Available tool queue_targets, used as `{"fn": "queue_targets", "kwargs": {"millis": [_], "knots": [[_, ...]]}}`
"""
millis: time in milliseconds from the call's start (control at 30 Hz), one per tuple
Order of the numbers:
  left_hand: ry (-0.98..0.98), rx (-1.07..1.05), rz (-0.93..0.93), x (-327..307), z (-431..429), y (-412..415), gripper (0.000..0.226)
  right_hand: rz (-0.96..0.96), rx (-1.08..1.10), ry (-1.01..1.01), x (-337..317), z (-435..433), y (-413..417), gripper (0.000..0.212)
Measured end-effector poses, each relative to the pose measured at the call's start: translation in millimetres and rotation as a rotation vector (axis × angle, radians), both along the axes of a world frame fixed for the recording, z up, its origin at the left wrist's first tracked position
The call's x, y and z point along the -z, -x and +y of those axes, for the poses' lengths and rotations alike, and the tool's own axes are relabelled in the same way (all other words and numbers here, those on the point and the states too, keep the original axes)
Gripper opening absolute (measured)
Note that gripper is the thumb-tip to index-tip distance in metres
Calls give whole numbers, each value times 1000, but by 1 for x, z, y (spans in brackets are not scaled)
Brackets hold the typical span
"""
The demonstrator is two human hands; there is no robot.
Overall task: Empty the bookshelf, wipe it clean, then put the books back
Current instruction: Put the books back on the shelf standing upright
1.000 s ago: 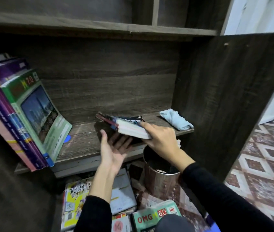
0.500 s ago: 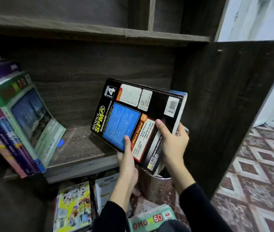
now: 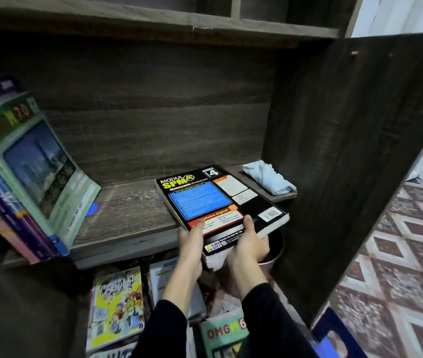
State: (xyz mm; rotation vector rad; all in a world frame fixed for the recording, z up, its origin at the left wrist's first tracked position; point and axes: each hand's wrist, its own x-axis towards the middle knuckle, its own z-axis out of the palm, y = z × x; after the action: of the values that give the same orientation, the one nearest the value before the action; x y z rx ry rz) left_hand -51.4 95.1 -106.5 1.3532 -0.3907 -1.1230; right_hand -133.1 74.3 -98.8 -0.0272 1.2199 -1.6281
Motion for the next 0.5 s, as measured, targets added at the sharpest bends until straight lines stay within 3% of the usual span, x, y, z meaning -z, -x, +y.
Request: {"fn": "queue_targets", "kwargs": {"millis": [200,300,400,433,500], "knots": [[-35,53,-131,5,4,-13,30,12,-97,-97,11,-1,-21,47],[-24,88,-235,9,6,-12,46,19,-162,-111,10,2,-18,53],[-24,119,-270,12,8,-13,69,28,-222,-102,10,1,-2,81],[-27,130,-283,12,7,-13,71,90,-223,-103,9,1,6,92],[-17,130,-276,10,6,-14,60,402,-252,-141,4,-1,20,102]]}}
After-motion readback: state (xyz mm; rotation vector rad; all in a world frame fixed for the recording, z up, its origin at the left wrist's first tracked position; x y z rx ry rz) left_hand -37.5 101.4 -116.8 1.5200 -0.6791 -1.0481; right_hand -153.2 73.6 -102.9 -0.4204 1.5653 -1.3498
